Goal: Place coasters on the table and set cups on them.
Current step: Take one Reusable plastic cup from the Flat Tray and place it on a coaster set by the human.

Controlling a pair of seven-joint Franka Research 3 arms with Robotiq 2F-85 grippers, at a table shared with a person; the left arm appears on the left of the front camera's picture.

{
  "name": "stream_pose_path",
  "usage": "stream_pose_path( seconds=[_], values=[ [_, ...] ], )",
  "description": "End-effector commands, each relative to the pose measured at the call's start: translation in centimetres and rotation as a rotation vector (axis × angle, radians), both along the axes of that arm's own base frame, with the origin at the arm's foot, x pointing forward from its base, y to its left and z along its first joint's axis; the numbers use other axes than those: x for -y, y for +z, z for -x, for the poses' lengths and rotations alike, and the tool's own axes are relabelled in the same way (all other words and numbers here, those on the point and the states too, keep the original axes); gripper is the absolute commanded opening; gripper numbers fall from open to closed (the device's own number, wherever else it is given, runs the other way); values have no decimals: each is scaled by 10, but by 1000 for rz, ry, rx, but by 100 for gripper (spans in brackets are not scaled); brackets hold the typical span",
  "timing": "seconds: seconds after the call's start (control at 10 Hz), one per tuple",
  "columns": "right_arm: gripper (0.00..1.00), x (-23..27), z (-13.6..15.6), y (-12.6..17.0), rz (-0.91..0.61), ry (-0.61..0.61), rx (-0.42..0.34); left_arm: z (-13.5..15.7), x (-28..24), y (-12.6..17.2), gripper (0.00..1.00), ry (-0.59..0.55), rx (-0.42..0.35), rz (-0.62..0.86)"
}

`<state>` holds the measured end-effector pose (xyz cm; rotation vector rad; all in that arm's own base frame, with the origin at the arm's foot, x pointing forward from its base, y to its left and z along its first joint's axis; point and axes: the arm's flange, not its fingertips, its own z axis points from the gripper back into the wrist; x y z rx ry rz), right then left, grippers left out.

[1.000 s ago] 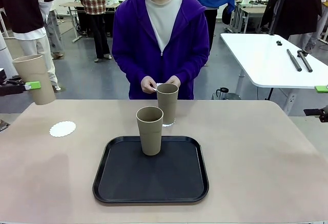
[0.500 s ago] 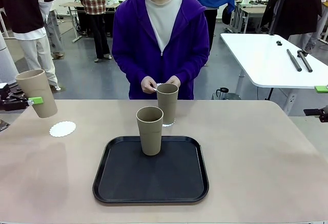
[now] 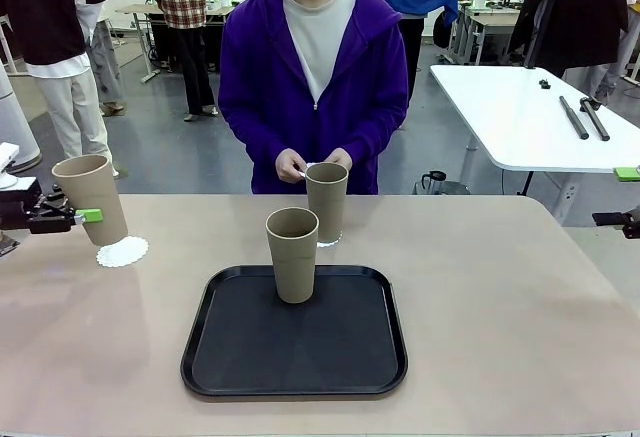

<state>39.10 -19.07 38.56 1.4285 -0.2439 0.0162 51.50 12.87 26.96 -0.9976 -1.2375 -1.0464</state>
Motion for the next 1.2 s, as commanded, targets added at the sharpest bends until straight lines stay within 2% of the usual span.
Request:
stream_pose_path(
  seconds=[0.0, 0.5, 1.1],
  values=[
    [100, 0, -1, 0, -2, 3, 1, -9, 2, -8, 85, 8, 19, -26],
    [100, 0, -1, 0, -2, 3, 1, -23, 7, -25, 85, 13, 13, -31],
    [100, 0, -1, 0, -2, 3, 1, -23, -1, -41, 85, -14, -16, -25]
  ],
)
